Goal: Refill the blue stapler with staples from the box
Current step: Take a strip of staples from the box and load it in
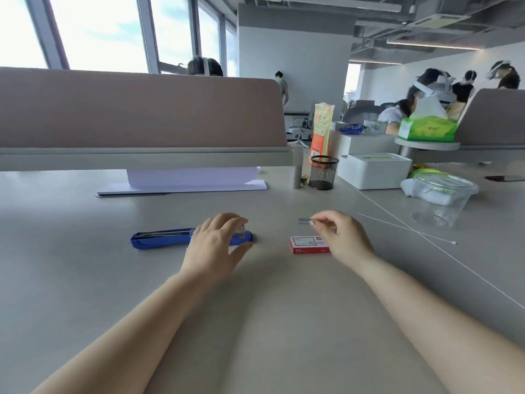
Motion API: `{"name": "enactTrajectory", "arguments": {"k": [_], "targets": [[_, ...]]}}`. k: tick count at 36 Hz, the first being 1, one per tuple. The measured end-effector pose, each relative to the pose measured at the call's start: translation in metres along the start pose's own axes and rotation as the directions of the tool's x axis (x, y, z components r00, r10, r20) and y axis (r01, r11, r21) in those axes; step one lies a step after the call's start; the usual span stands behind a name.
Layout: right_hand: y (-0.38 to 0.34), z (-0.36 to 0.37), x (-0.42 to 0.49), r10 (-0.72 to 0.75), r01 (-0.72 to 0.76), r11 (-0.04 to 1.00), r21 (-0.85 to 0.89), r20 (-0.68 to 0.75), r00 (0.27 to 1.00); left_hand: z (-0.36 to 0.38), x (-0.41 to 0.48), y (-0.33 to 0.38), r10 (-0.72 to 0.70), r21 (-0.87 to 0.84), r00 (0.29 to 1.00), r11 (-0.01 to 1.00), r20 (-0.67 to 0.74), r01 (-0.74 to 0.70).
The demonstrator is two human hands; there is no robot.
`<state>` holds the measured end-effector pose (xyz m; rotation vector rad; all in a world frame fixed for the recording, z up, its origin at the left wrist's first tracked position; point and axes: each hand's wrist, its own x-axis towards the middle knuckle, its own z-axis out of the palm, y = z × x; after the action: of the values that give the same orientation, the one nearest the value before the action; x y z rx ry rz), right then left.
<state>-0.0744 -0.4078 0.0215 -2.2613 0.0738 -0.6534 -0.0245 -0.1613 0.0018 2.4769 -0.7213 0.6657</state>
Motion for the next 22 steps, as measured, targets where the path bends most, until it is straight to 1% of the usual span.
{"name": "enactTrajectory", "arguments": {"k": [3, 5, 8, 10, 13, 16, 22], "targets": [[-0.028, 0.028, 0.009, -0.080, 0.077, 0.995, 0.068, 0.045, 0.996, -0.019, -0.015, -0.033, -0.079, 0.127, 0.996, 0.988, -0.033, 0.082], [-0.042, 0.051, 0.014, -0.115, 0.108, 0.989, 0.102, 0.068, 0.991, -0.026, -0.017, -0.047, -0.124, 0.145, 0.991, 0.981, -0.039, 0.129], [-0.055, 0.084, 0.021, -0.143, 0.129, 0.982, 0.138, 0.094, 0.985, -0.028, -0.015, -0.062, -0.137, 0.188, 0.991, 0.973, 0.002, 0.134], [-0.060, 0.099, 0.025, -0.139, 0.122, 0.980, 0.158, 0.102, 0.985, -0.025, -0.013, -0.071, -0.146, 0.194, 0.989, 0.971, 0.024, 0.139], [-0.059, 0.113, 0.028, -0.140, 0.121, 0.978, 0.171, 0.103, 0.985, -0.021, -0.010, -0.078, -0.175, 0.155, 0.981, 0.975, 0.078, 0.162], [-0.055, 0.118, 0.027, -0.126, 0.102, 0.984, 0.148, 0.157, 0.980, -0.018, -0.009, -0.079, -0.164, 0.180, 0.978, 0.974, 0.129, 0.140], [-0.052, 0.122, 0.028, -0.128, 0.101, 0.980, 0.171, 0.156, 0.979, -0.018, -0.009, -0.079, -0.161, 0.173, 0.977, 0.976, 0.142, 0.136]]}}
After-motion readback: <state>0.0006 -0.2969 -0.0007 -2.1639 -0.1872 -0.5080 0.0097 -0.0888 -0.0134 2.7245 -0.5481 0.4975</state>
